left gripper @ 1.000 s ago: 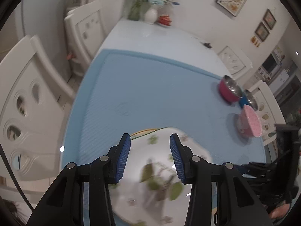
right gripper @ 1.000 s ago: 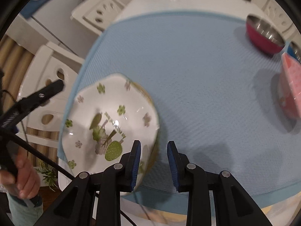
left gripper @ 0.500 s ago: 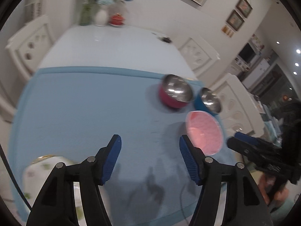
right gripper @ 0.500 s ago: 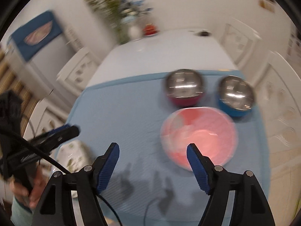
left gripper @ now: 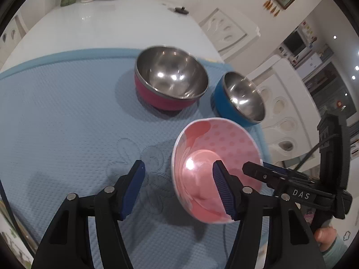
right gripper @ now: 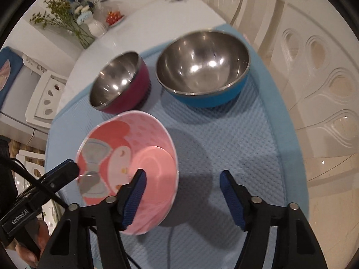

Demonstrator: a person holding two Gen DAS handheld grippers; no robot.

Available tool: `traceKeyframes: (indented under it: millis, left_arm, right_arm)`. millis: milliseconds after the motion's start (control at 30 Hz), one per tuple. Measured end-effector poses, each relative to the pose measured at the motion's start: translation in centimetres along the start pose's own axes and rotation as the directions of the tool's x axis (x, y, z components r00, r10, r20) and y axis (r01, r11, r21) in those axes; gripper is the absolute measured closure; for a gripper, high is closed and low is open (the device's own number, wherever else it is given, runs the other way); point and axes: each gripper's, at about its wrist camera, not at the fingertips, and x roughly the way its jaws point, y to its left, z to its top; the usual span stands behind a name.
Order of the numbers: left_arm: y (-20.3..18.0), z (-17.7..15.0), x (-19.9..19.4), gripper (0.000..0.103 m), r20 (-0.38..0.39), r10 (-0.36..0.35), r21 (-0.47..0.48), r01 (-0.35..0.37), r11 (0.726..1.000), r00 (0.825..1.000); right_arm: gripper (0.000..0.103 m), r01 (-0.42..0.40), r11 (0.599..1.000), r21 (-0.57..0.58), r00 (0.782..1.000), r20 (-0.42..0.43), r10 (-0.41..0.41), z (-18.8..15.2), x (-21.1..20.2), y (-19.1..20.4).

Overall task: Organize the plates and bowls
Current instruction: 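Close the right gripper on the pink bowl rim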

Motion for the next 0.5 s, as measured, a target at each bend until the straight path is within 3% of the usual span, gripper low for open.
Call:
traceKeyframes:
  millis: [33, 100, 267, 500]
  left_arm:
    - [0.0, -0.1, 0.3, 0.05, -0.012, 0.003, -0.004, -0.003, 1.0, 1.0]
    - [0.0, -0.3, 1.0, 0.068, -0.032, -0.003, -0.01, 0.002, 1.0, 0.999]
    - [0.4, -0.8, 1.6, 0.083, -0.046, -0.032, -0.033, 0.031, 0.999, 0.998]
    - [-0.2, -1.5, 0.0, 0.083, -0.002, 0.002, -0.002, -0.002, 1.0, 1.0]
  right_arm:
    - [0.049, -0.008, 1.0, -0.002, 1.0, -0.004, 0.008, 0.0, 0.4, -0.2]
    - [0.059, -0.022, 1.0, -0.015, 1.0, -0.018, 0.022, 0.0, 1.3, -0.1]
    - [0.09, -0.052, 0.996, -0.073, 0.997, -0.052, 0.048, -0.4, 2.7, 0.5]
    - [0.09, -0.016, 0.992, -0.126, 0.999, -0.05, 0.009, -0.8, 2.6, 1.6]
